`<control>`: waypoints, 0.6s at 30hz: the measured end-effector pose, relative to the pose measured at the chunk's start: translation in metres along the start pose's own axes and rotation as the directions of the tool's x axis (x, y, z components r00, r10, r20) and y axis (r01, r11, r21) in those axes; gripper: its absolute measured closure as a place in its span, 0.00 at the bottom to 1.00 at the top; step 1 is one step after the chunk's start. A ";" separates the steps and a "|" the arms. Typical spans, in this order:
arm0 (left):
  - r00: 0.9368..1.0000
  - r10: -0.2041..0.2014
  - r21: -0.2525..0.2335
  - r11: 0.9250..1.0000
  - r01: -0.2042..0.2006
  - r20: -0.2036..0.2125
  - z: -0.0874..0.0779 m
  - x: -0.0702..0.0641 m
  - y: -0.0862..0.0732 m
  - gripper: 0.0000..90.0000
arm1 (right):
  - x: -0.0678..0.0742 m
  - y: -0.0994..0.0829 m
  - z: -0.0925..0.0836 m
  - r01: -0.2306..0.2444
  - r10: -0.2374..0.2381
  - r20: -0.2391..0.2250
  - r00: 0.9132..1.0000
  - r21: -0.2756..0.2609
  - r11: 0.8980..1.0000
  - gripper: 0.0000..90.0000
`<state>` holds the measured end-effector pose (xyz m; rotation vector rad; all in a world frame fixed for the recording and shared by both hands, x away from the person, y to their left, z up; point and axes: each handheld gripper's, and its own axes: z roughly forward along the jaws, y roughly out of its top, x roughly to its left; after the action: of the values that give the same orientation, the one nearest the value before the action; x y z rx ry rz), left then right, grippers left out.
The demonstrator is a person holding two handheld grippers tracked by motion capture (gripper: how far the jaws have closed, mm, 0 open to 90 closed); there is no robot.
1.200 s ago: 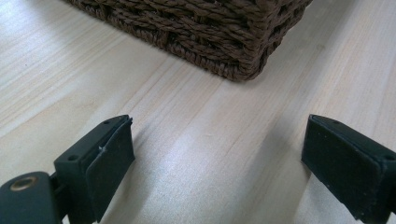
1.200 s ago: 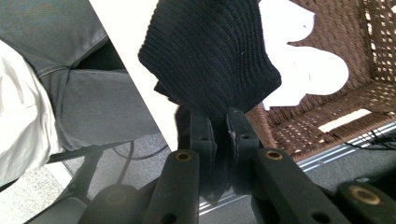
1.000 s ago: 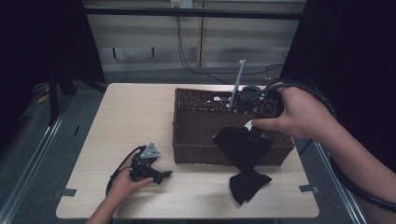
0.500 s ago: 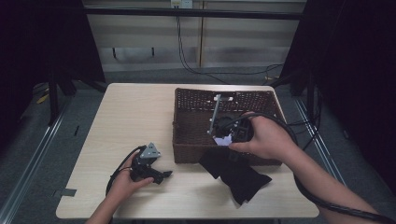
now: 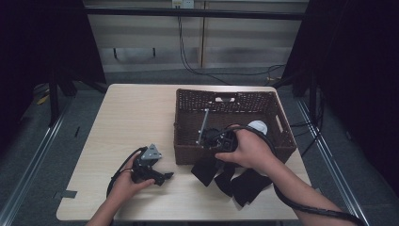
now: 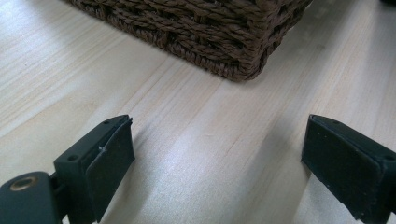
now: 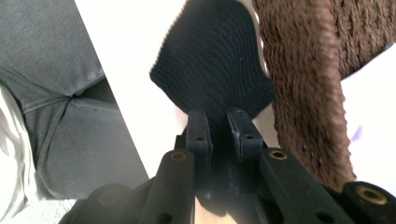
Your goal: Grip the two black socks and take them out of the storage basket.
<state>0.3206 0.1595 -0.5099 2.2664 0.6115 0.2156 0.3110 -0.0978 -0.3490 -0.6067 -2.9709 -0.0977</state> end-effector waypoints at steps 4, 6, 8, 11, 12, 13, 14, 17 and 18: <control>1.000 0.000 0.000 1.000 0.000 0.000 0.000 0.000 0.000 0.09 | -0.001 0.003 0.005 0.003 -0.003 0.004 1.000 -0.020 1.000 0.88; 1.000 -0.001 0.000 1.000 0.001 0.001 0.000 0.000 0.000 0.09 | -0.001 0.003 0.008 -0.004 0.004 0.002 1.000 -0.027 1.000 0.86; 1.000 -0.001 0.000 1.000 0.001 0.001 0.000 0.000 0.000 0.09 | -0.002 0.003 0.010 -0.007 0.007 0.003 1.000 -0.027 1.000 0.80; 1.000 -0.001 -0.004 1.000 0.001 -0.003 0.000 0.000 0.000 0.09 | -0.001 0.000 0.011 -0.015 0.015 -0.007 1.000 -0.048 0.999 0.74; 1.000 -0.001 -0.004 1.000 0.001 -0.003 0.000 0.000 0.000 0.09 | -0.002 -0.001 0.011 -0.006 0.006 -0.003 1.000 -0.054 0.999 0.70; 1.000 -0.001 -0.003 1.000 0.001 -0.003 0.000 0.000 0.000 0.09 | -0.002 -0.003 0.010 -0.018 0.018 -0.005 1.000 -0.052 0.998 0.67; 1.000 -0.001 -0.004 1.000 0.001 -0.003 0.000 0.000 0.000 0.09 | -0.002 -0.005 0.010 -0.023 0.023 -0.008 1.000 -0.061 0.998 0.64; 1.000 -0.001 -0.004 1.000 0.001 -0.003 0.000 0.000 0.000 0.09 | -0.004 -0.012 0.009 -0.040 0.040 0.000 0.999 -0.086 0.995 0.53; 1.000 -0.001 -0.004 1.000 0.001 -0.003 0.000 0.000 0.000 0.09 | -0.004 -0.014 0.007 -0.042 0.042 0.004 0.999 -0.091 0.995 0.51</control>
<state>0.3204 0.1593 -0.5102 2.2625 0.6134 0.2198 0.3086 -0.1116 -0.3575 -0.6805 -2.9708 -0.2289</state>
